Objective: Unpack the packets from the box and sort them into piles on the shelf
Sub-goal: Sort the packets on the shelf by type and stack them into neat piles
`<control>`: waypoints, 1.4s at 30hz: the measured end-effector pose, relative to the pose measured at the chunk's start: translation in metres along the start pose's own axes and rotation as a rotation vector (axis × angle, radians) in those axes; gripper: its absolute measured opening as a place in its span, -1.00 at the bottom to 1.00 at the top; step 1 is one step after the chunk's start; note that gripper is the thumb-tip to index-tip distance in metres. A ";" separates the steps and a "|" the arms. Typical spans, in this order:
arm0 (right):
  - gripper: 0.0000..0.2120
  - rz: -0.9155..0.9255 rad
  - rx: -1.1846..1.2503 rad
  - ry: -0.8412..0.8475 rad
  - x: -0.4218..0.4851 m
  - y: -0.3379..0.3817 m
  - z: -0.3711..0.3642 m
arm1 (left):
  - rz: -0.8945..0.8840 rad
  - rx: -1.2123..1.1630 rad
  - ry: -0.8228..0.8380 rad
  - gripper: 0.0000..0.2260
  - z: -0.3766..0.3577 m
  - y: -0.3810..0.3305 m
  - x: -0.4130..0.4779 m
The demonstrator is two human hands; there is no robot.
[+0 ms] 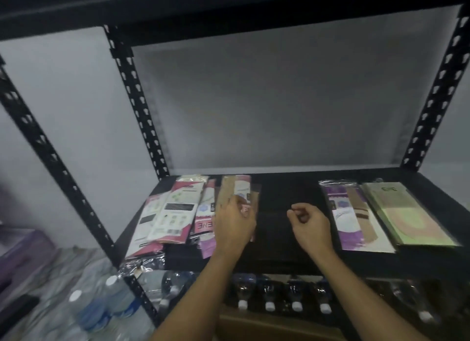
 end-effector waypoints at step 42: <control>-0.83 -0.282 0.587 0.413 -0.041 0.151 -0.116 | -0.497 -0.244 -0.135 -0.70 0.117 0.030 -0.031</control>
Point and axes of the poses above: each hand's wrist, its own x-axis towards the middle knuckle, its own z-axis out of the back of the hand, y = z × x, the point moved 6 cm from there along x, towards the middle knuckle, and after that the axes turned 3 degrees about -x, right-handed, at the moved point
